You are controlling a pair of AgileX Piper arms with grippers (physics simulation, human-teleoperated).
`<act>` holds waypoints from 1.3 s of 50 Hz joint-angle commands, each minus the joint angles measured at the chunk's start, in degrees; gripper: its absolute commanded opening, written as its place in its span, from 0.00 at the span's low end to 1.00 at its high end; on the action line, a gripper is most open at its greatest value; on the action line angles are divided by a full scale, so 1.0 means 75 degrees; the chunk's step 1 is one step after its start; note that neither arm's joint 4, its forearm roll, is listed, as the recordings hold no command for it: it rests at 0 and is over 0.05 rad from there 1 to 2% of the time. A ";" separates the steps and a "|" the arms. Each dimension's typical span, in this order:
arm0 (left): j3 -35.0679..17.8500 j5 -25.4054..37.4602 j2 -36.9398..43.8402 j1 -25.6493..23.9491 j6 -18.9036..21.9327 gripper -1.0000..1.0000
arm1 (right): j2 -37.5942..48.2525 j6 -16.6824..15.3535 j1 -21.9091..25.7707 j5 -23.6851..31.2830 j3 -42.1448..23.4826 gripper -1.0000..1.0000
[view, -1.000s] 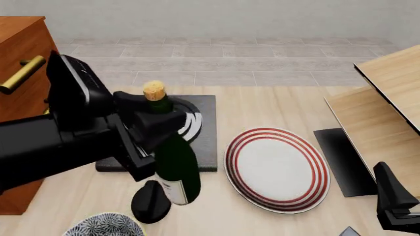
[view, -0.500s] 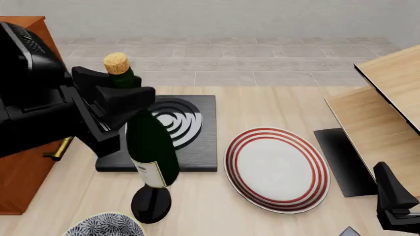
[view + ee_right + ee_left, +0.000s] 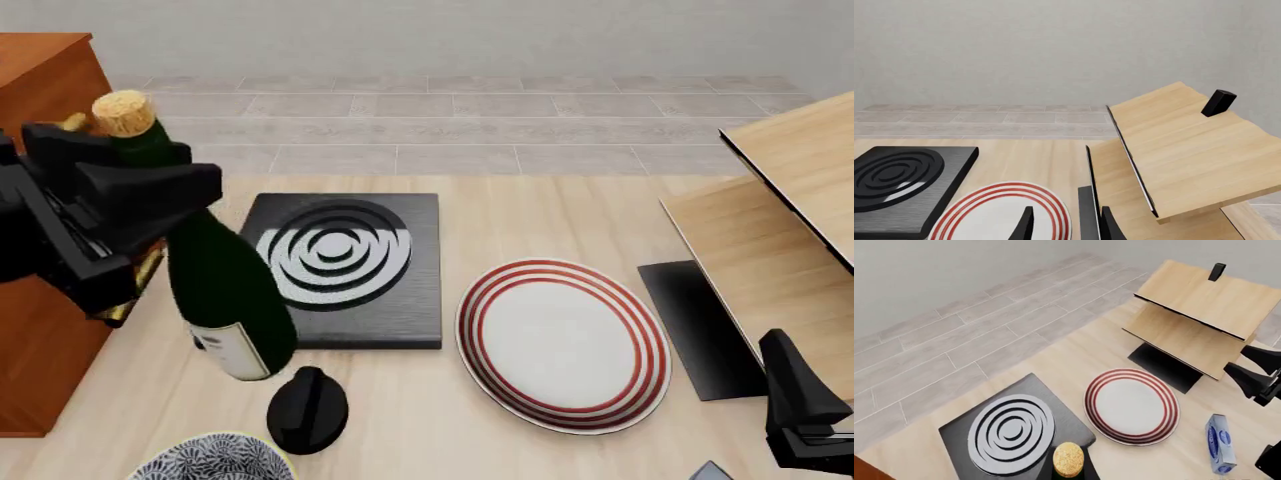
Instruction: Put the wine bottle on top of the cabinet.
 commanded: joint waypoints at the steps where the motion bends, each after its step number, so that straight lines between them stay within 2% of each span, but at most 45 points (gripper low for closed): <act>1: -0.0122 0.0637 -0.0638 0.0554 0.0154 0.00 | 0.0000 0.0002 -0.0001 0.0000 0.0000 1.00; 11: -0.0309 0.1217 -0.1203 0.1202 0.0017 0.00 | -0.0001 0.0001 -0.0001 -0.0002 0.0000 1.00; 16: -0.0340 0.1422 -0.1348 0.1231 0.0047 0.00 | 0.0000 0.0001 0.0001 0.0000 0.0000 1.00; 18: -0.0353 0.1605 -0.1582 0.1503 0.0384 0.00 | 0.0000 0.0000 0.0000 0.0000 0.0000 1.00; 20: -0.0371 0.1674 -0.1608 0.1608 0.0357 0.00 | 0.0000 -0.0002 0.0001 0.0000 0.0000 1.00; 22: -0.0596 0.1961 -0.1696 0.1758 0.0617 0.00 | 0.0000 0.0002 0.0001 0.0000 0.0000 1.00; 27: -0.1113 0.2537 -0.1799 0.2176 0.0751 0.00 | 0.0000 0.0000 0.0000 0.0000 0.0000 1.00; 34: -0.1774 0.3386 -0.1847 0.2218 0.0337 0.00 | -0.0001 0.0000 -0.0001 -0.0001 0.0000 1.00; 36: -0.1680 0.3572 -0.1919 0.2263 0.0721 0.00 | 0.0000 0.0001 0.0001 -0.0001 0.0000 1.00; 41: -0.2084 0.3964 -0.1855 0.2256 0.0625 0.00 | 0.0000 0.0000 0.0001 0.0001 0.0000 1.00; 42: -0.2418 0.4135 -0.1738 0.2209 0.0277 0.00 | 0.0000 0.0001 -0.0001 0.0000 0.0000 1.00; 44: -0.2589 0.4249 -0.1660 0.2322 0.0597 0.00 | 0.0000 0.0002 0.0000 0.0001 0.0000 1.00; 47: -0.2642 0.4289 -0.1651 0.2332 0.0576 0.00 | 0.0000 0.0000 -0.0001 0.0000 0.0000 1.00; 49: -0.2952 0.4440 -0.1491 0.2359 0.0534 0.00 | -0.0001 0.0000 0.0000 -0.0002 0.0000 1.00; 50: -0.3127 0.4545 -0.1404 0.2402 0.0700 0.00 | 0.0000 0.0001 0.0000 0.0000 0.0000 1.00; 58: -0.4053 0.4918 -0.0945 0.2584 0.0949 0.00 | 0.0000 0.0000 -0.0001 0.0000 0.0000 1.00; 60: -0.4150 0.4937 -0.0889 0.2623 0.0965 0.00 | 0.0000 0.0002 0.0000 0.0000 0.0000 1.00; 62: -0.4534 0.5092 -0.0690 0.2684 0.0837 0.00 | 0.0000 0.0001 0.0001 0.0000 0.0000 1.00; 65: -0.4424 0.5041 -0.0738 0.2740 0.0835 0.00 | 0.0000 0.0001 0.0002 0.0000 0.0000 1.00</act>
